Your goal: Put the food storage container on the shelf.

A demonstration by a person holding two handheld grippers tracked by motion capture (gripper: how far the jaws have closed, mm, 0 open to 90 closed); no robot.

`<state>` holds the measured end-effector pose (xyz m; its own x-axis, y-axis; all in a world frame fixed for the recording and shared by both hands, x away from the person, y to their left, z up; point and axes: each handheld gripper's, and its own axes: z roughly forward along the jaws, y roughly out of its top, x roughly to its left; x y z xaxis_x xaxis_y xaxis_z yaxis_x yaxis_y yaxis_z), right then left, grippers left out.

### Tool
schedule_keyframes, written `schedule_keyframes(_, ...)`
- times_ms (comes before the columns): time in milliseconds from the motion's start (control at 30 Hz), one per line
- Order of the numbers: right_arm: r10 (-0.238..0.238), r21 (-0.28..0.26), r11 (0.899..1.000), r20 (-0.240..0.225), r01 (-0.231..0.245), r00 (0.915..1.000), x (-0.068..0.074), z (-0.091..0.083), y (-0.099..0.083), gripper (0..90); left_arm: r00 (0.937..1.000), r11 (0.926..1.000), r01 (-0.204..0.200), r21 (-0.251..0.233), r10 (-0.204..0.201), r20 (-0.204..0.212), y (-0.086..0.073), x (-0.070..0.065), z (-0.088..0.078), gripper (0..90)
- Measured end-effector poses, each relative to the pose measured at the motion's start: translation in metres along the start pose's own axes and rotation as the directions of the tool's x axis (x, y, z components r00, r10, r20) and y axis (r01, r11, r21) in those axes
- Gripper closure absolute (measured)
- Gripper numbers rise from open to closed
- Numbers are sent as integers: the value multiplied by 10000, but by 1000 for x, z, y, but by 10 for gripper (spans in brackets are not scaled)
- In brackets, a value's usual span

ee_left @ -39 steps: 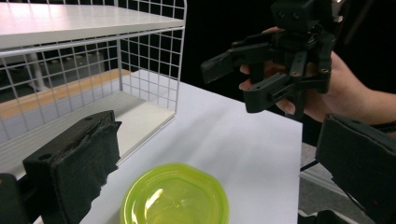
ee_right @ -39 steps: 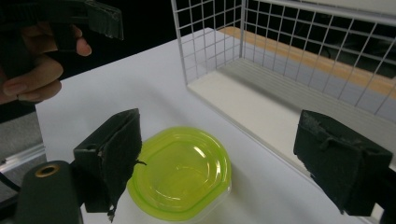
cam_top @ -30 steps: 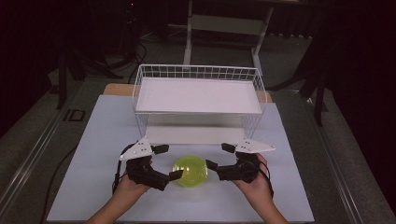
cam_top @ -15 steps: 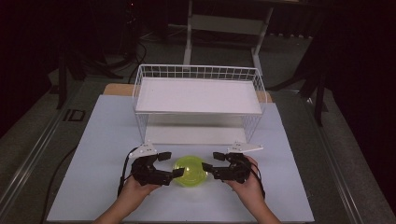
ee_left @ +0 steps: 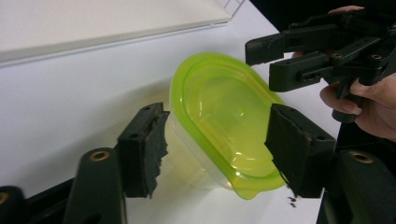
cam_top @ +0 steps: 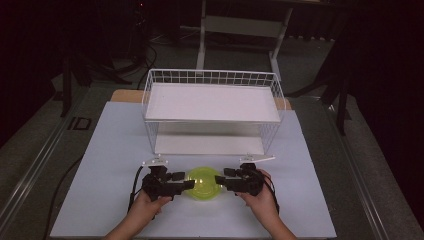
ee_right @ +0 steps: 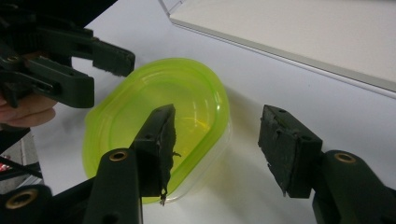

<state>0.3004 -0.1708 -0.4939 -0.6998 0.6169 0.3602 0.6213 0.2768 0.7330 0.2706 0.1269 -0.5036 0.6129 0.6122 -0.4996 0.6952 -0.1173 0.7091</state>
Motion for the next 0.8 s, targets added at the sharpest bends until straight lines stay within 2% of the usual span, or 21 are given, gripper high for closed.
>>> schedule_keyframes(67, 148, 76, 9999, -77, -148, 9999, -1, 1, 0, 501, 10000, 9998, 63, 165, -62, -76, 0, 0, 2, 448)
schedule_keyframes(167, 165, 242, 9996, -95, -162, 9998, 0, 3, -1, 573, 9999, 9994, 101, 331, -100, -32, -1, 0, 3, 547)
schedule_keyframes(233, 215, 431, 9989, -111, -210, 9997, 1, 4, -1, 646, 9998, 9987, -77, 497, 86, -179, -2, -2, 4, 615)
schedule_keyframes(300, 291, 376, 9989, -231, -282, 9993, 3, 3, -2, 723, 9999, 9985, -33, 555, 41, -135, -2, -3, 4, 651)
schedule_keyframes(367, 408, 408, 9984, -221, -399, 9989, 6, 1, -2, 742, 9999, 9982, 147, 585, -149, 21, -2, -4, 2, 686)
schedule_keyframes(500, 266, 436, 9987, -142, -260, 9995, 11, -2, -1, 759, 9997, 9975, 0, 702, 17, -244, -1, -9, 0, 716)
schedule_keyframes(667, 371, 412, 9985, -111, -366, 9993, 17, -5, -1, 779, 9992, 9973, 153, 711, -127, -376, -3, -14, -3, 745)
schedule_keyframes(800, 369, 301, 9989, -210, -362, 9991, 21, -8, -1, 796, 9983, 9968, 466, 657, -441, -384, -4, -13, -6, 774)
